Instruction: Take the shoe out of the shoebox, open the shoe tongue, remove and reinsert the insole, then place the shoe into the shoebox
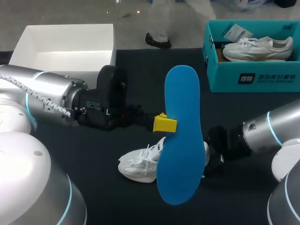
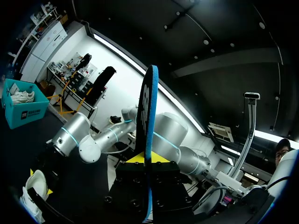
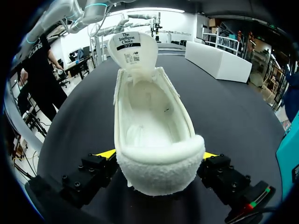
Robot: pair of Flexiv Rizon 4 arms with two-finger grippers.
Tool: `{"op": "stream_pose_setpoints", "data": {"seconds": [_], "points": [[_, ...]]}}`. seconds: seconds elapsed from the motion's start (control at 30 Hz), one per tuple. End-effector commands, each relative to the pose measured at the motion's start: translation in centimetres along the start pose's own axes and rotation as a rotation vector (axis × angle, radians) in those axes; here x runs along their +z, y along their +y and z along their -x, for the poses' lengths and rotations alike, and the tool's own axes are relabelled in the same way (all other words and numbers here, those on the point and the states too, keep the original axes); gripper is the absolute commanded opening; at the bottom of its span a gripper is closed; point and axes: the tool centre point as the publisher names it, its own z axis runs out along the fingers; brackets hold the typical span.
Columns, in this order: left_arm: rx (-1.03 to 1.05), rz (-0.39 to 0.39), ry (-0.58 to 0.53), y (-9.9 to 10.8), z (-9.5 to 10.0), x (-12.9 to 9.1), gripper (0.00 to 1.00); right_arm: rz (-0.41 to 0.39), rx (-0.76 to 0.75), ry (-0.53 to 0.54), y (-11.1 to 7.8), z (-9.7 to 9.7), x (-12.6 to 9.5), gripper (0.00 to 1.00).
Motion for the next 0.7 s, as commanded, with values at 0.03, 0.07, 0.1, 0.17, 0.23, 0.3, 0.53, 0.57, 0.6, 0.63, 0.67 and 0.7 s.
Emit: {"op": "stream_pose_setpoints", "data": {"seconds": [0.03, 0.07, 0.1, 0.17, 0.23, 0.3, 0.53, 0.57, 0.6, 0.63, 0.67, 0.7], "points": [[0.0, 0.0, 0.001, 0.0, 0.1, 0.1, 0.0, -0.022, 0.001, -0.002, 0.2, -0.1, 0.2, 1.0], [0.0, 0.0, 0.001, 0.0, 0.1, 0.1, 0.0, -0.022, 0.001, -0.002, 0.2, -0.1, 0.2, 1.0], [0.0, 0.0, 0.001, 0.0, 0.1, 0.1, 0.0, -0.054, 0.015, -0.013, 0.7, -0.1, 0.1, 1.0], [0.0, 0.0, 0.001, 0.0, 0.1, 0.1, 0.0, -0.136, 0.019, -0.02, 1.5, -0.3, -0.3, 1.0], [0.0, 0.0, 0.001, 0.0, 0.1, 0.1, 0.0, -0.213, 0.017, -0.033, 2.2, -0.5, -0.8, 1.0], [0.0, 0.0, 0.001, 0.0, 0.1, 0.1, 0.0, -0.277, 0.021, -0.043, 2.7, -0.7, -1.2, 1.0], [0.0, 0.0, 0.001, 0.0, 0.1, 0.1, 0.0, -0.465, 0.054, -0.04, 3.3, -0.7, -2.4, 1.0], [0.0, 0.0, 0.001, 0.0, 0.1, 0.1, 0.0, -0.509, 0.059, -0.04, 3.3, -0.7, -2.6, 1.0], [0.0, 0.0, 0.001, 0.0, 0.1, 0.1, 0.0, -0.52, 0.067, -0.039, 3.3, -0.6, -2.7, 1.0], [0.0, 0.0, 0.001, 0.0, 0.1, 0.1, 0.0, -0.544, 0.073, -0.05, 3.4, -0.6, -2.9, 1.0], [0.0, 0.0, 0.001, 0.0, 0.1, 0.1, 0.0, -0.56, 0.077, -0.051, 3.4, -0.6, -3.1, 1.0], [0.0, 0.0, 0.001, 0.0, 0.1, 0.1, 0.0, -0.568, 0.078, -0.044, 3.4, -0.6, -3.3, 1.0]]}}
